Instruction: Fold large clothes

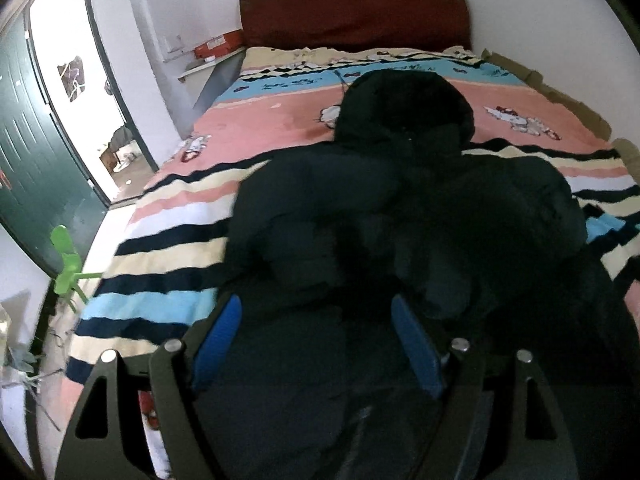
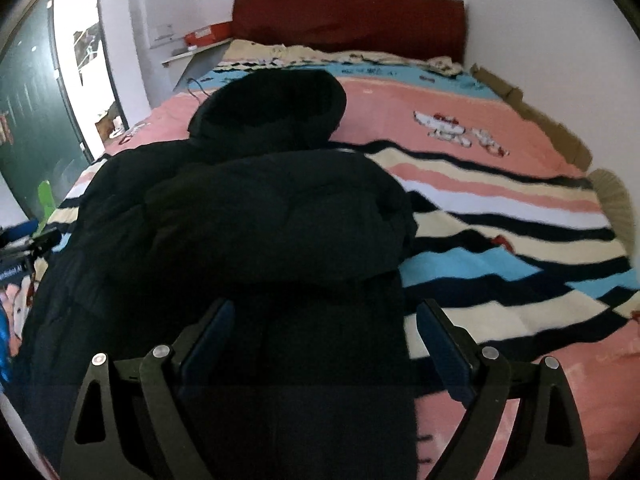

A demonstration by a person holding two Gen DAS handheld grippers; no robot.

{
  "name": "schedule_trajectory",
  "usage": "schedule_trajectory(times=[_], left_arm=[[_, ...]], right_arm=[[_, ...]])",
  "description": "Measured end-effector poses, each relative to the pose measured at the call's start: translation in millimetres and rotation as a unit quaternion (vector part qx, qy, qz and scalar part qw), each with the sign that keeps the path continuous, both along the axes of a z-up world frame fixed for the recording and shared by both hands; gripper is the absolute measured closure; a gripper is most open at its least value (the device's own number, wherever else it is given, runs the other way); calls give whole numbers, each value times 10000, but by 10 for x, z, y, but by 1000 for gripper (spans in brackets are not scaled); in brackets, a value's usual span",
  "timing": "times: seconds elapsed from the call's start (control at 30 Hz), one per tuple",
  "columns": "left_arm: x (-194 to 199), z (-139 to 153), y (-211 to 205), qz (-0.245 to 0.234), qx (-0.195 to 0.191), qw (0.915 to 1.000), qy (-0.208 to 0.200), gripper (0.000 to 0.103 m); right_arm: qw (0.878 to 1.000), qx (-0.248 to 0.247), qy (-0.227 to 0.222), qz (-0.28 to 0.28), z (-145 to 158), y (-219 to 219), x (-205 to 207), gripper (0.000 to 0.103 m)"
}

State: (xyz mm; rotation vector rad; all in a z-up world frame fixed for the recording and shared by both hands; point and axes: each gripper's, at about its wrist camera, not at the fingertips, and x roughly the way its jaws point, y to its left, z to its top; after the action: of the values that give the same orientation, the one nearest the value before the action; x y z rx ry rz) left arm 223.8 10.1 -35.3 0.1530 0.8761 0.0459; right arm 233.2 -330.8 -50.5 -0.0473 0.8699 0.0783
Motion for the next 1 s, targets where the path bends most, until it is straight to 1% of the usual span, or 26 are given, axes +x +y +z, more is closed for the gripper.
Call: schedule_trajectory(times=[0.13,0.23,0.33,0.47,0.57,0.6,0.7,0.73,0.77,0.83,0.9,0.97,1.0], left_arm=[[60,243,182,84,89,9999,-82,26],[223,501,312,130,32,9997,-197,26],[454,698,426,128,-131,9995,-248,26],[978,939,616,124,-550,9980,-287,26],[1471,1067,674,70,-778,9964,-321,26],[1622,1097,667,9,-830,9960,-336,26],[2179,1116,585,-181,-983,9944,-347,26],[2444,1081,532,-259,-1070,9934,-307,26],[2627,1042,496,-292,-1122,9928,-284,26],[3059,923,395,-363,-1222,9916,-219,26],[3551,730,255,-453,-1306,9903,-127,26],[3906,559,132,-526,-1358,9893,-49,26],[4144,438,35,-575,-1398,9885,19,26]], right_arm=[[9997,-47,-218,54,220,-53,-84,10],[9993,-9,-376,75,413,-121,5,8],[9987,-22,-509,54,624,-201,156,6],[9980,32,-630,2,874,-335,565,4],[9978,150,-646,-32,991,-408,1070,3],[9977,179,-648,-24,1006,-419,1226,3],[9973,421,-598,9,989,-451,1860,2],[9968,541,-582,3,953,-466,2113,2],[9963,632,-576,-7,914,-470,2310,2],[9942,915,-563,-18,774,-491,2848,2],[9917,1153,-562,15,619,-489,3308,2],[9900,1294,-554,72,437,-429,3729,2],[9897,1331,-517,85,320,-393,3943,2]])
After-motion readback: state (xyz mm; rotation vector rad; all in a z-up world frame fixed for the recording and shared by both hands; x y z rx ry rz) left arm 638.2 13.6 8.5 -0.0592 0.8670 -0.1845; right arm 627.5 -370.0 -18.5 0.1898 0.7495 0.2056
